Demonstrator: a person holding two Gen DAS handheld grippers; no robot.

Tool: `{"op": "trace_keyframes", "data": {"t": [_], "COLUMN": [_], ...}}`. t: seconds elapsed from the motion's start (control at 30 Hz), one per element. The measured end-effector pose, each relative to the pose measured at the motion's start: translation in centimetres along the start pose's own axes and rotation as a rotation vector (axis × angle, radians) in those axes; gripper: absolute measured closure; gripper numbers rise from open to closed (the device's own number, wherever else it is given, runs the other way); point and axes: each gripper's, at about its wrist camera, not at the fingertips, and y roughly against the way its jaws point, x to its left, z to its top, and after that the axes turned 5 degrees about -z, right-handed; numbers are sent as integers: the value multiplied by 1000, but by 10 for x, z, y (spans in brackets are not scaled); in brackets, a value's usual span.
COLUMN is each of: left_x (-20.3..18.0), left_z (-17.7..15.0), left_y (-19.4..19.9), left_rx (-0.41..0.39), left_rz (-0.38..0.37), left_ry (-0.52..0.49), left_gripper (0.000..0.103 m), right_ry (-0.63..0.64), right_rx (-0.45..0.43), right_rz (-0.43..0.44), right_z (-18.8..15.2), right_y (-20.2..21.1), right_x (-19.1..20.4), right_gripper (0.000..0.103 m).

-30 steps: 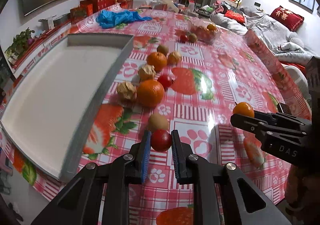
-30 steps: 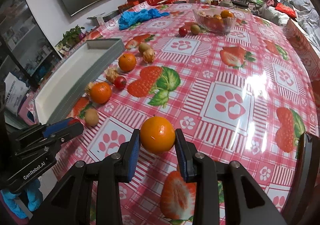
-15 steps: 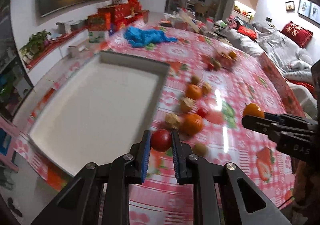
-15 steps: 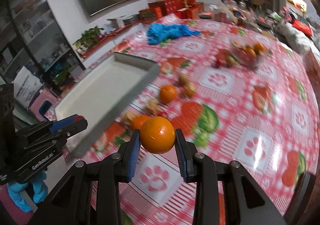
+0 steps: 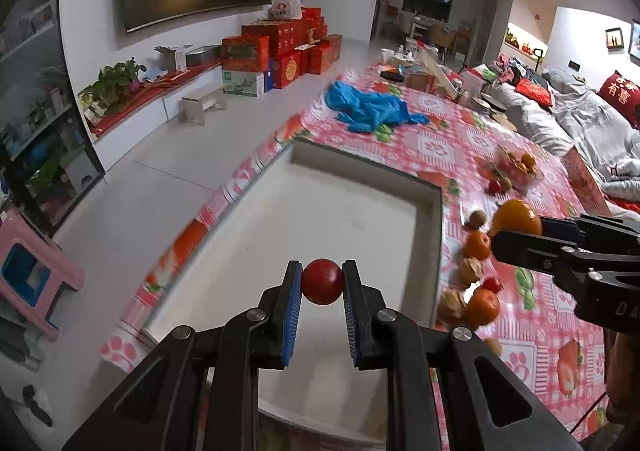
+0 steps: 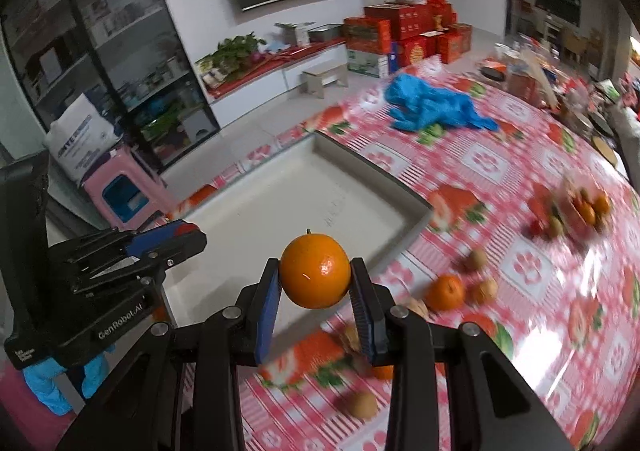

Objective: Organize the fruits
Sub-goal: 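Carry the orange in the right tool and tomato in the left tool over the tray, then open the right tool over the tray while the left tool releases the tomato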

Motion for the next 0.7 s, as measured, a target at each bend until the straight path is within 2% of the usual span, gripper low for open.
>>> {"op": "trace_keyframes", "data": {"t": [0.2,0.43,0.7], "left_x": [13,18,19], "left_z": [1,-16,-26], "left_y": [-19,-47,-56], "left_rx": [31,94,132], "left_rz": [9,3,33], "left_ry": [2,27,32], "left_gripper": [82,82,81], "right_ry": [42,50,47], "right_rx": [41,137,195], "right_rz": [9,27,23], "right_z": [20,1,-11], "right_y": [-30,-72,-88], "right_x": [21,30,24], "right_gripper": [66,66,66]}}
